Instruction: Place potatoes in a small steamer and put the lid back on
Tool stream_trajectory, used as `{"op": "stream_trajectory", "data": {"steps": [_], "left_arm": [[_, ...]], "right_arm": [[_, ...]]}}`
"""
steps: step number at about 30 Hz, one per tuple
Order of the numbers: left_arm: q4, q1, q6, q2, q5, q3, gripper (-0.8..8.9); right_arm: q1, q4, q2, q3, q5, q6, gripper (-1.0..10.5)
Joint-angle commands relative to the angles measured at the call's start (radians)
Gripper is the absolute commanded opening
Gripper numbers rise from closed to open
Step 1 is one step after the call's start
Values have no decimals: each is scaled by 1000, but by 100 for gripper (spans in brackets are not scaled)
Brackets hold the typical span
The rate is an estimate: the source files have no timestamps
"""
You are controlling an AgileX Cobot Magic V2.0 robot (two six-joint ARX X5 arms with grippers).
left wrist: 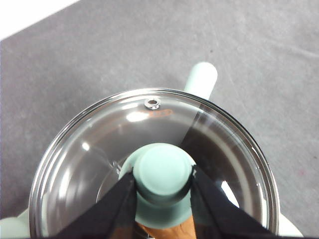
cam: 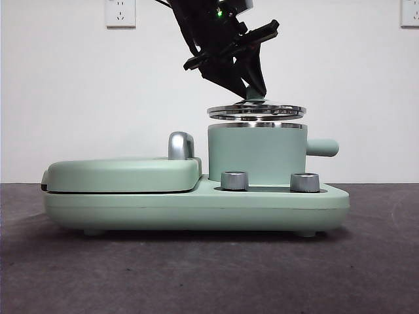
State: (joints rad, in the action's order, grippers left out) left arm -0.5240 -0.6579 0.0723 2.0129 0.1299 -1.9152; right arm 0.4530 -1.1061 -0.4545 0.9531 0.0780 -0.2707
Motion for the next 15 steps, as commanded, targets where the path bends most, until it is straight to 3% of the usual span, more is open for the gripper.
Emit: {"op": "stream_trajectory", "data": {"steps": [1,11,15], "left_arm": [[31,-13,19,26,4,-26,14],[3,-18,18,64,-8,-26,14],[-30,-23,45,64,-98,-26,14]], "right_arm": [[8,13,-5,8,0,-14,463],[8,10,-5,8,0,-18,463],[8,10,-5,8,0,-18,463]]}}
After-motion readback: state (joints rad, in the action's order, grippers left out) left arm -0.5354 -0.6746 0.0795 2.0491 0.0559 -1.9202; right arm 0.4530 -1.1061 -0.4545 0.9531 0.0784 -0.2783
